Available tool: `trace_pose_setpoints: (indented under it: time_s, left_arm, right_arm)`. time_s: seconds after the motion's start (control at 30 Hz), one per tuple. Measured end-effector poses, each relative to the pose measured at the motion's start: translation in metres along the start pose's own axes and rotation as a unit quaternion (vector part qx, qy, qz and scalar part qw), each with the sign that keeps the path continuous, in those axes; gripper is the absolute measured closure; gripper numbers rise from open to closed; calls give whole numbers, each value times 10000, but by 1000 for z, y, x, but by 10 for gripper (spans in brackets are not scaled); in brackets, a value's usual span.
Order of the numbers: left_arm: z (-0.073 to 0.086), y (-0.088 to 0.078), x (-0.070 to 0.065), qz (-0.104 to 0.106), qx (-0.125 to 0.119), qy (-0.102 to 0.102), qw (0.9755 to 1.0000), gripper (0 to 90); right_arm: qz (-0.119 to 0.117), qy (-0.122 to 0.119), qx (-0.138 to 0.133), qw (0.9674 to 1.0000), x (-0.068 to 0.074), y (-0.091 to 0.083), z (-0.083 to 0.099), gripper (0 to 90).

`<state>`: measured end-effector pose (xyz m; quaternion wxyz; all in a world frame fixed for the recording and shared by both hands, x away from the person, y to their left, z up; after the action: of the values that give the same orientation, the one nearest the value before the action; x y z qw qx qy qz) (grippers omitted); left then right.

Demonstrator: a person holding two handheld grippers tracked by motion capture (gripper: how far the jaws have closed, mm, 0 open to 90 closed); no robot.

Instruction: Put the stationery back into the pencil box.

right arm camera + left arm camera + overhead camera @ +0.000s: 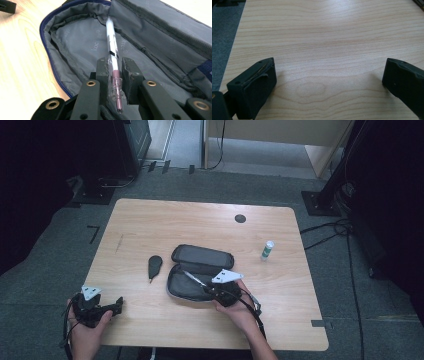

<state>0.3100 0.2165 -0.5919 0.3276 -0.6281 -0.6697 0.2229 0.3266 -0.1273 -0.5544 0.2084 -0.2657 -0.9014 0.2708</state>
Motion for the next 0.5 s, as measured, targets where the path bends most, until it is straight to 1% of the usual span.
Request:
trace_pose_setpoints:
  time_s: [0.1, 0.27, 0.37, 0.5]
  left_arm:
    - [0, 0, 0, -2, 1, 3, 10000, 0]
    - [0, 0, 0, -2, 2, 4, 10000, 0]
    - [0, 0, 0, -3, 1, 2, 10000, 0]
    - [0, 0, 0, -2, 1, 3, 10000, 0]
  right_arm:
    - [24, 5, -11, 10000, -2, -1, 0, 764]
    - [175, -23, 13, 9998, -5, -2, 0, 761]
    - [292, -8, 10, 9996, -8, -4, 1, 777]
    - [339, 48, -57, 9994, -11, -6, 0, 771]
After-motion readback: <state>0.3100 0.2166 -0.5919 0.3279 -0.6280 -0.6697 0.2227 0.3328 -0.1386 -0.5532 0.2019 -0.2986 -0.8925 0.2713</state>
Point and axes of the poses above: each handheld gripper's, and its own axes: y roughly forward along the jaws, z roughly out of its underside, x roughly to its left, the point moved 10 cm from there along y, roughly forward along the jaws, and after that the axes turned 12 degrees about -z, right-handed, at the moved point
